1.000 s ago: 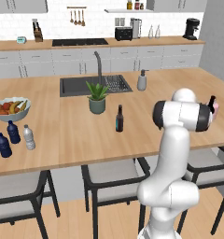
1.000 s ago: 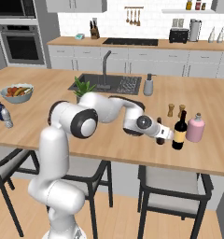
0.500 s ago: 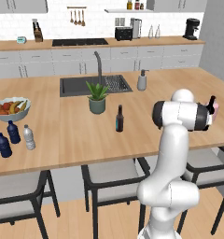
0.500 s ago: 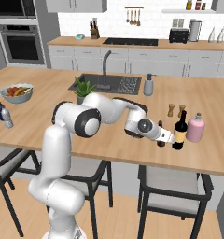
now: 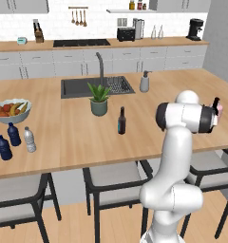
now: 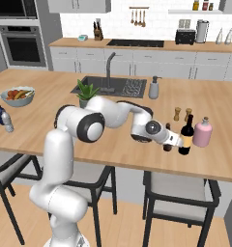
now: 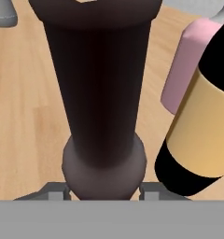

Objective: Move the plastic bottles in the middle to the plastics group, and the glass bottles in the middle to the glass group.

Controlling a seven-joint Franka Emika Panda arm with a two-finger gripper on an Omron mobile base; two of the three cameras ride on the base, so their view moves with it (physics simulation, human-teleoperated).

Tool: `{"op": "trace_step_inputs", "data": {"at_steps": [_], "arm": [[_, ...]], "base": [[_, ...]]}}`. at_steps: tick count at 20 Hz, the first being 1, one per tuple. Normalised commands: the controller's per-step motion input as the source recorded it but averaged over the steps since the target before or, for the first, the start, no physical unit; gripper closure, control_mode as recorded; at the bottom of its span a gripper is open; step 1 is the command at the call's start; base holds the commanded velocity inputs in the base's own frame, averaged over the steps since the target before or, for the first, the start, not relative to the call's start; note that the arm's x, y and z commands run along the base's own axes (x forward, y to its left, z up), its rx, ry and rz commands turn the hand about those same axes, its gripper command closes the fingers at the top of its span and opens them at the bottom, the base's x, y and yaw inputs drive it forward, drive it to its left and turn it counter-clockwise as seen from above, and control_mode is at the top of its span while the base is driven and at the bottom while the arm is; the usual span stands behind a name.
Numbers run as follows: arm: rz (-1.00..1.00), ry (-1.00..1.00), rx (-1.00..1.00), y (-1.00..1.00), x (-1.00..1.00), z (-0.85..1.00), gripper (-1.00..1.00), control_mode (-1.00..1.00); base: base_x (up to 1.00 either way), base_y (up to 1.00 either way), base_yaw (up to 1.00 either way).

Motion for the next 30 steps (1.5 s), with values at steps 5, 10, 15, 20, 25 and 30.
{"op": "trace_step_inputs", "data": {"at_steps": [5,10,15,20,25,30], "arm": [[0.00,0.00,0.03,0.00,0.00,0.00,1.00,-1.00],[0.00,0.00,0.00,0.00,0.00,0.00,-1.00,-1.00],[0.00,0.00,0.00,0.00,0.00,0.00,-1.00,-1.00],[0.00,0.00,0.00,0.00,0.00,0.00,-1.00,-1.00],[0.00,0.00,0.00,0.00,0.00,0.00,-1.00,-1.00],[0.02,-0.05,0.00,0.00,-0.37,0.16,-1.00,-1.00]], "base": [[0.00,0.00,0.00],[0.00,0.00,0.00],[0.00,0.00,0.00],[0.00,0.00,0.00],[0.00,0.00,0.00],[0.00,0.00,0.00]]}}
